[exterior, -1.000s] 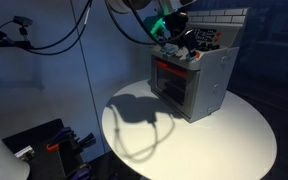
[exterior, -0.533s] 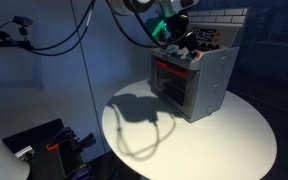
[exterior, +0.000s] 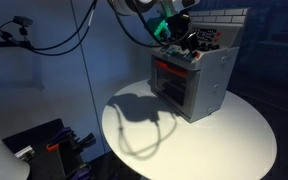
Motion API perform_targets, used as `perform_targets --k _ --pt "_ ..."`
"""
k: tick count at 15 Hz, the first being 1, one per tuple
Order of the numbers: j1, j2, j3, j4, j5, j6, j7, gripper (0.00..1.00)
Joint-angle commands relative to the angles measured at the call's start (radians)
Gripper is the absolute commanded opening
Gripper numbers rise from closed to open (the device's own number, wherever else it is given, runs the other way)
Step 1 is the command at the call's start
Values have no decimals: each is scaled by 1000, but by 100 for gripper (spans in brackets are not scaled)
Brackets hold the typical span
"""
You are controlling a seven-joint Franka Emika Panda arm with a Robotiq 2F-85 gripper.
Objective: Turn the knob on the right side of the stove to the right
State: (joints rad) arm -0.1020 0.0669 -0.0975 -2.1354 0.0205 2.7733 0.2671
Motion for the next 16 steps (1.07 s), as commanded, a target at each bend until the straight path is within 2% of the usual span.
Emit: perform_targets --k 1,2,4,9,10,11,12,16 --pt "3 21 -4 34 21 -1 -19 67" --pt "2 22 -4 35 22 -1 -20 61" --pt "2 25 -4 38 22 -1 -20 62" --pt "3 29 -4 43 22 -2 -20 45" --pt "3 30 -4 43 21 -2 -19 46" --pt "3 30 -4 44 22 -2 -20 42" --pt "2 30 -4 43 22 -2 -20 44" --pt "2 30 -5 43 24 -3 -21 38"
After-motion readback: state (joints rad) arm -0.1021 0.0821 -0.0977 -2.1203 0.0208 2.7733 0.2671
